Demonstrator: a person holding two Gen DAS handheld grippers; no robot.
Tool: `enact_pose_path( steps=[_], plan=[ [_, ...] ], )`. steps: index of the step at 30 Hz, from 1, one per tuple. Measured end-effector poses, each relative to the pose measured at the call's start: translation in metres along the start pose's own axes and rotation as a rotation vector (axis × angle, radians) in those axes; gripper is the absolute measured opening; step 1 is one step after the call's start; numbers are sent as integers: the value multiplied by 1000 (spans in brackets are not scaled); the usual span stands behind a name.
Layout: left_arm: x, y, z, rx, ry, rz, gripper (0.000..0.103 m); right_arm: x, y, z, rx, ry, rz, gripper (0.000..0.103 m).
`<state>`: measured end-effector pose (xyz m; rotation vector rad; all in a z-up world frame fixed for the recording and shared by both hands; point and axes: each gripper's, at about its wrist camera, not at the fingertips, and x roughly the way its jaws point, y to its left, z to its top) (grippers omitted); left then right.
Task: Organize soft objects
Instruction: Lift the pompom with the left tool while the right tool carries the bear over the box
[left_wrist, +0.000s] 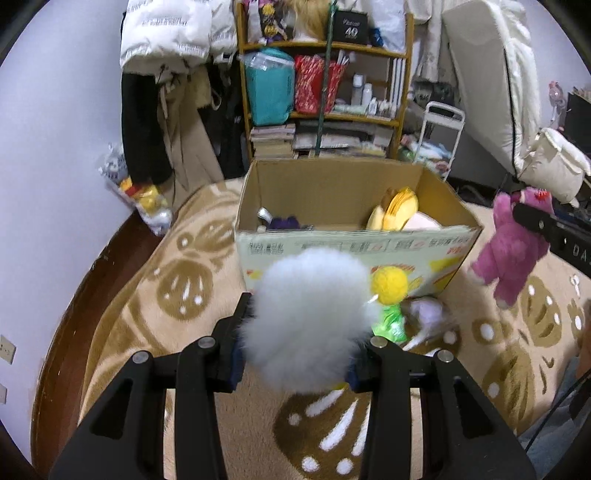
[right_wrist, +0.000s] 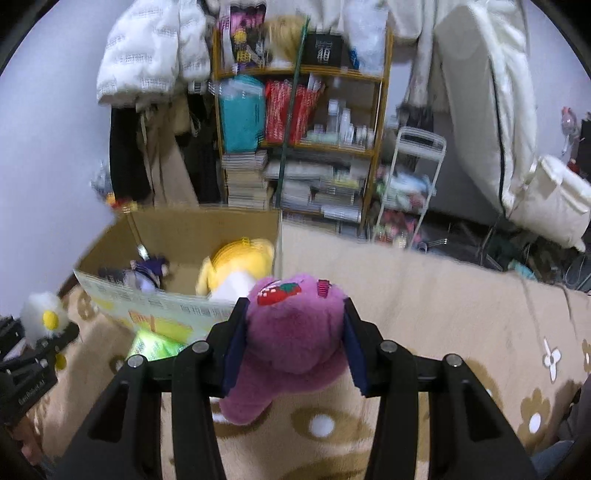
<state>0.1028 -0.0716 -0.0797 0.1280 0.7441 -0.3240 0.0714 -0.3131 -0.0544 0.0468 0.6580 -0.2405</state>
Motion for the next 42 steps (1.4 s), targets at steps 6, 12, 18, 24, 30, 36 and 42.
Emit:
enact_pose_path(
  steps=[6,12,18,24,30,36,42],
  plan=[
    [-22,-5,13,14,-77,-1,40,-35,6,16,-24,-169,18,50],
    [-42,-4,28,18,-155,16,40,-51,12,27,-30,-236,59,50],
    [-48,0,43,24,-206,40,40,-51,15,34,-28,-284,102,50],
    [-38,-3,60,53,-221,60,40,-51,16,37,-20,-361,130,50],
    [-33,-3,77,67,-223,54,40,-49,17,42,-7,-404,151,50],
    [-21,2,91,84,-193,-17,40,-37,20,45,-4,-397,170,51],
    [-2,8,94,73,-168,-3,41,-20,27,42,-30,-382,244,51]
  ],
)
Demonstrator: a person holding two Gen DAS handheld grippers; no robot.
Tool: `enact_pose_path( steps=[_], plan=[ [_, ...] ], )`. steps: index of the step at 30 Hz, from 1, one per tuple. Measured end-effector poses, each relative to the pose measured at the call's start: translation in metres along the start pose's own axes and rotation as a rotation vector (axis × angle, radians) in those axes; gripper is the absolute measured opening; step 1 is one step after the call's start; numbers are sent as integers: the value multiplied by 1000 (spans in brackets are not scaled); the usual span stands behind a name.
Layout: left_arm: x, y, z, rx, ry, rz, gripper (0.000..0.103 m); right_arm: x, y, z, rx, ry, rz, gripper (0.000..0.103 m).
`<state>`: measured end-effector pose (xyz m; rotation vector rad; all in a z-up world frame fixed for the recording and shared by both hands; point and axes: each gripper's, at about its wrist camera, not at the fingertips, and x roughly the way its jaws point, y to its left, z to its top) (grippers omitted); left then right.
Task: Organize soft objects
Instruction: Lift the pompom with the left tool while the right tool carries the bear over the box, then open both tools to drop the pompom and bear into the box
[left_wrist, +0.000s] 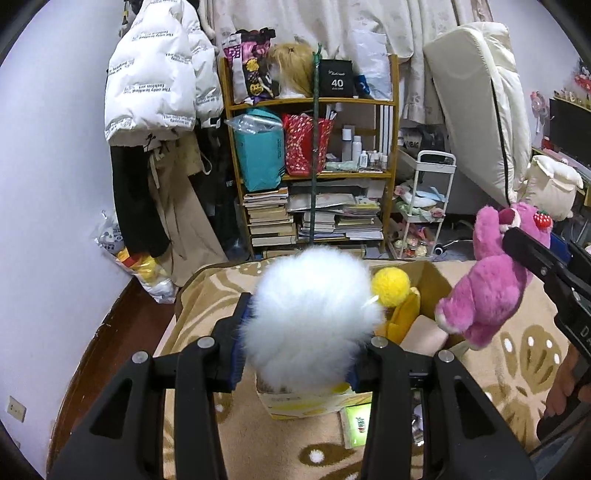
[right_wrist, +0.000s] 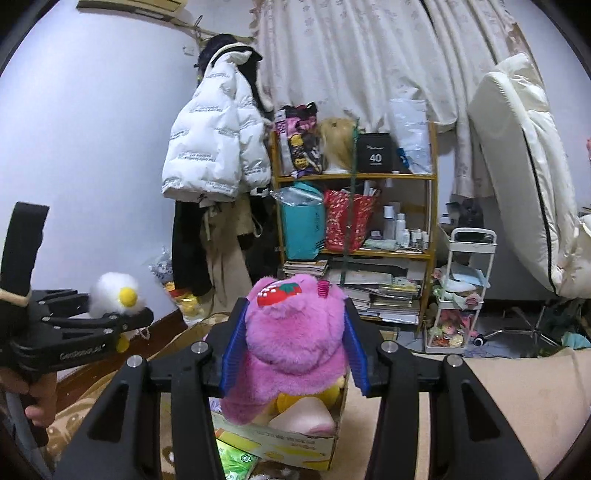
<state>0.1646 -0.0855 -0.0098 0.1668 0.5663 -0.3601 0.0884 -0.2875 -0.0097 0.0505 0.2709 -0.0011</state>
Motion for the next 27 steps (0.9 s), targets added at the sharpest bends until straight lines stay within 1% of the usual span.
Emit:
enact_pose_path(
  steps=[4,8,11,13,16,17,19,21,24,27],
  plan=[
    [12,1,-7,-16,29,-9,41,13,-2,-6,6,30,11,51],
    [28,-6,-14,0,57,-7,41,23,-6,-11,12,48,10,51],
    [39,-9,-18,13,76,-6,41,29,-6,-15,3,67,6,51],
    [46,-10,-21,14,90,-3,42,33,-5,-19,-4,80,22,51],
    [55,-10,-25,18,111,2,42,39,0,-24,-40,95,8,51],
    [58,-10,-27,23,118,8,42,41,2,-26,-57,95,-11,51],
    [63,-8,-31,22,130,16,42,38,4,-26,-85,60,-47,52],
    [67,-7,-33,10,141,8,42,35,4,-23,-98,31,-57,52],
    [72,-9,-34,13,146,13,43,40,-3,-22,-77,49,-52,52],
    [74,-12,-37,25,155,13,44,50,-13,-27,-14,102,-25,52]
  ],
)
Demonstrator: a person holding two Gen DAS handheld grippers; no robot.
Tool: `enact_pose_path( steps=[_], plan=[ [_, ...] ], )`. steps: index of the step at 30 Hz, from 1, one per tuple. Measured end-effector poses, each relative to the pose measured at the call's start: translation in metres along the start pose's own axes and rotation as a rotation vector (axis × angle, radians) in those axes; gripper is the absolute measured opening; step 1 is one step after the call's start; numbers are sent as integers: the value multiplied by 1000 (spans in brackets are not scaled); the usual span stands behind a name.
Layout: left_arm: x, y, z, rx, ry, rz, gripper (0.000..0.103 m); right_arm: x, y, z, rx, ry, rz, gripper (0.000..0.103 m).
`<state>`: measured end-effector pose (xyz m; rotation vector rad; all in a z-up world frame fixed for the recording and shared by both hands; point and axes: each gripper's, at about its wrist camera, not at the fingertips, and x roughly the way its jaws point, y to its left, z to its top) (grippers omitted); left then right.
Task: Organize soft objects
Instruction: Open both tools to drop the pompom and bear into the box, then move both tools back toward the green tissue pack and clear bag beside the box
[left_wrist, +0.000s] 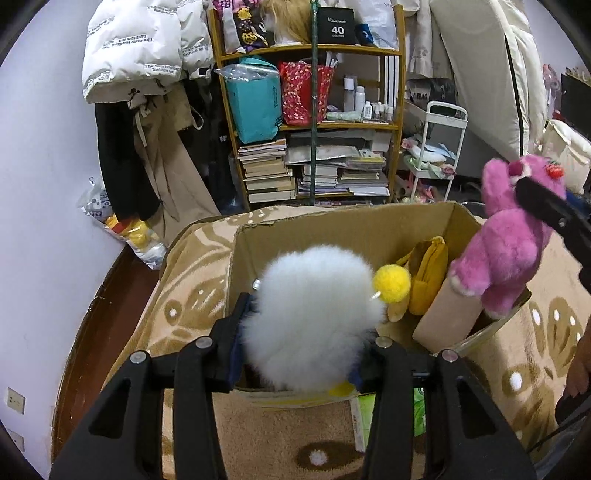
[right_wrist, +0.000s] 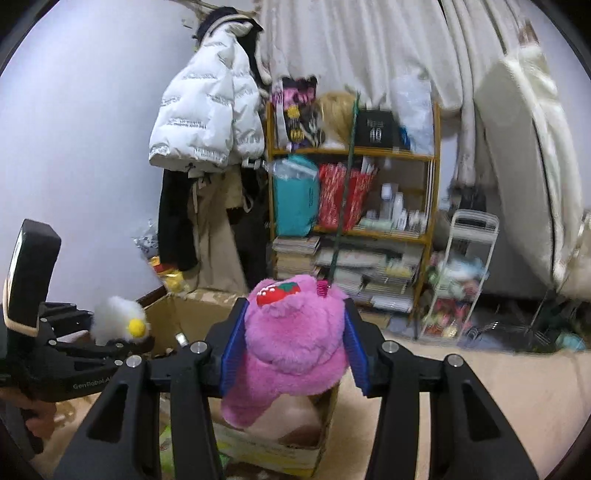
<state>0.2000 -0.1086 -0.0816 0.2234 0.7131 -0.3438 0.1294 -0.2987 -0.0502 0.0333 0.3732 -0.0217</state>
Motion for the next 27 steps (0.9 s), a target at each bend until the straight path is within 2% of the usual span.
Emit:
enact_pose_path(
  steps=[3,6,7,9,11,13,19,25,27],
  plan=[
    [-2,-1,-2,8,-14,27,57,7,-4,-2,21,44,19,52],
    [-5,-3,-2,15,-25,35,61,11,-1,-3,-30,76,14,53],
    [-5,-3,-2,14,-21,34,63,11,1,-4,-45,77,12,55],
    [-6,-2,-3,12,-23,37,64,10,4,-6,-59,79,17,70],
    [-7,-3,-3,14,-24,42,68,10,6,-7,-62,80,32,72],
    [-8,-3,-3,13,-25,49,76,10,9,-7,-76,91,38,73],
    [-13,-5,-5,24,-1,48,88,9,8,-13,-68,129,43,84],
    [-27,2,-2,-35,14,14,92,5,2,-18,-25,172,37,85],
    [-33,7,0,-62,19,10,95,5,1,-19,-16,189,37,92]
  ],
)
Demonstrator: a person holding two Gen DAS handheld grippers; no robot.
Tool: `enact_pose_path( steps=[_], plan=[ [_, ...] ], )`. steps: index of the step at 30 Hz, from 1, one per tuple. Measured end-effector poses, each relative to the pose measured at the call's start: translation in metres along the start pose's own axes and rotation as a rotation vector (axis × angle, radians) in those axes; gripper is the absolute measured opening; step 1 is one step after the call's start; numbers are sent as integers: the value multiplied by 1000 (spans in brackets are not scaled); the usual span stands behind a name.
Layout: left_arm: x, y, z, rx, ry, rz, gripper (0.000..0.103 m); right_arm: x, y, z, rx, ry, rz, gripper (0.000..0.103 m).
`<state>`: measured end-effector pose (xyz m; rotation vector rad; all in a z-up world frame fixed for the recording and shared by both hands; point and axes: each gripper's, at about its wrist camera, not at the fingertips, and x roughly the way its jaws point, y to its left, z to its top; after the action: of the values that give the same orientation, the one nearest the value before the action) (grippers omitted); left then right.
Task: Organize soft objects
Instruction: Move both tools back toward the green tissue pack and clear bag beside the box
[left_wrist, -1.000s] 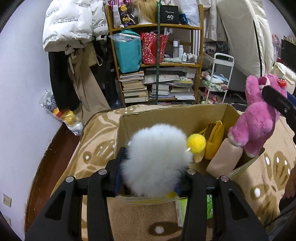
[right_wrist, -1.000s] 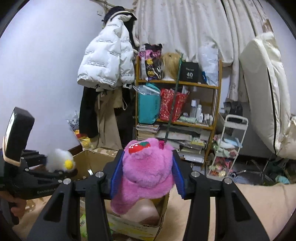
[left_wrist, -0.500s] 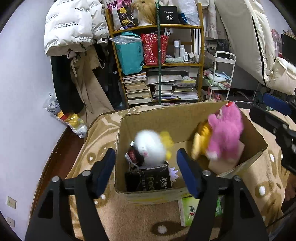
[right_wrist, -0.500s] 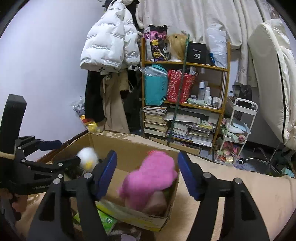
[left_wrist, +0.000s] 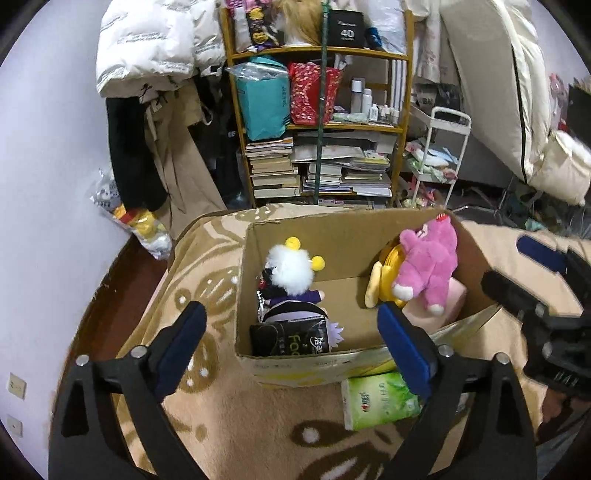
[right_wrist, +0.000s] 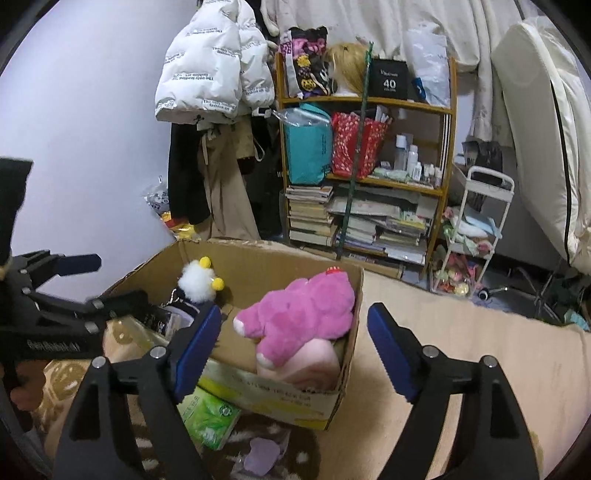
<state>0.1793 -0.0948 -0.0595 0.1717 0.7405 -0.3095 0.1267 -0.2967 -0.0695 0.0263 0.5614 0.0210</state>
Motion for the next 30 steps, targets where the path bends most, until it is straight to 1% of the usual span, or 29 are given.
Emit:
enact_pose_path(
  steps=[2,5,8,9,12,14,18,24,30],
  plan=[
    [-6,5,2,-24,3,-7,95,-3,0,-1,5,4,-6,93],
    [-11,6,0,-13,34,-24,95,-10,0,-4,12,25,-9,94],
    [-16,6,-6,-5,60,-31,95,-18,-1,-9,23,51,-12,101],
    [-18,7,-9,-9,65,-34,95,-22,-1,-12,24,53,-22,102],
    [-21,7,-17,-18,109,-48,95,-32,-1,-21,19,71,-36,102],
    [-23,3,-22,-5,137,-44,95,-36,-1,-27,16,98,-35,102],
    [-29,-4,-33,36,149,-7,95,-41,1,-33,16,130,-27,102],
    [-26,-12,-42,30,175,-27,95,-38,4,-49,26,204,-9,102],
    [-15,-17,-46,31,194,-37,95,-32,5,-62,50,263,-20,102]
  ],
)
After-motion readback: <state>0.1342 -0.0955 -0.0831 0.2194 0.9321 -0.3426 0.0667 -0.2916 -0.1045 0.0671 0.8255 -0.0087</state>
